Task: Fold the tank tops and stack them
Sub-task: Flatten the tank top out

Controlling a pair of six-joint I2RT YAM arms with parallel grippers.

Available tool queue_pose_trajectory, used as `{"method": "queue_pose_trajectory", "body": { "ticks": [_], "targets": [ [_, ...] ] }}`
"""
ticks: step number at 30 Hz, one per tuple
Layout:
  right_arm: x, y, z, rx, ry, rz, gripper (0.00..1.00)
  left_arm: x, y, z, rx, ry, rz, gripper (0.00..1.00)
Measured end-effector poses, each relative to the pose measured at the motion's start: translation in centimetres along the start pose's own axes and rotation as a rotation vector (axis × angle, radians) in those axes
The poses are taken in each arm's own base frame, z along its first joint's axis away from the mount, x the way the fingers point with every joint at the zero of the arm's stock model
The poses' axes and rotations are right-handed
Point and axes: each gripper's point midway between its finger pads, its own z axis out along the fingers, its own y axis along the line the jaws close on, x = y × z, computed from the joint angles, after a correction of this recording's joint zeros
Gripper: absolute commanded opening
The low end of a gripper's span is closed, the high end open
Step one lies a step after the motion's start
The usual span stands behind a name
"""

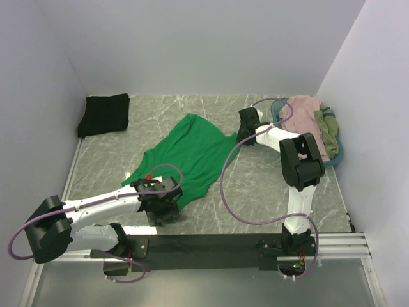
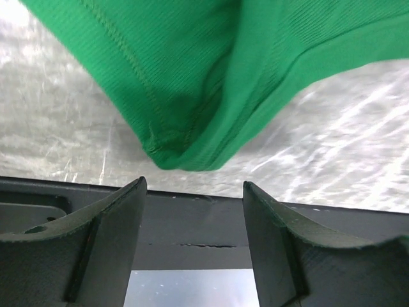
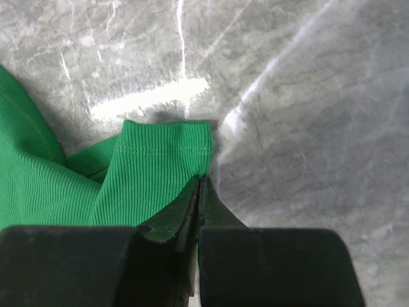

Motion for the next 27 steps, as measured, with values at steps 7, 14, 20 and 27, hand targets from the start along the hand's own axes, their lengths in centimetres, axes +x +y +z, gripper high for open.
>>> {"method": "queue_pose_trajectory", "body": {
  "ticks": [7,14,20,27],
  "targets": [
    [-0.8,-0.2,-1.9,-0.002,-0.026,0.004,0.0,-0.8,0.9,0.9,-0.049,-0.075,-0.068,0.61],
    [-1.3,-0.3,-4.1,-0.018,-0.058,0.01,0.0,-2.1,0.1,2.0,-0.047,-0.141,-0.124,0.31],
    [-1.1,-0.7,-5.0,-0.016,-0.06,0.012,0.0,-2.4,0.5,2.4,-0.049,-0.165,-0.152,0.01],
    [-2.9,-0.9,-7.8,-0.014,-0.107,0.022,0.0,-11.8,-1.0,-4.4,0.089,-0.363,-0.301,0.01]
  ]
}}
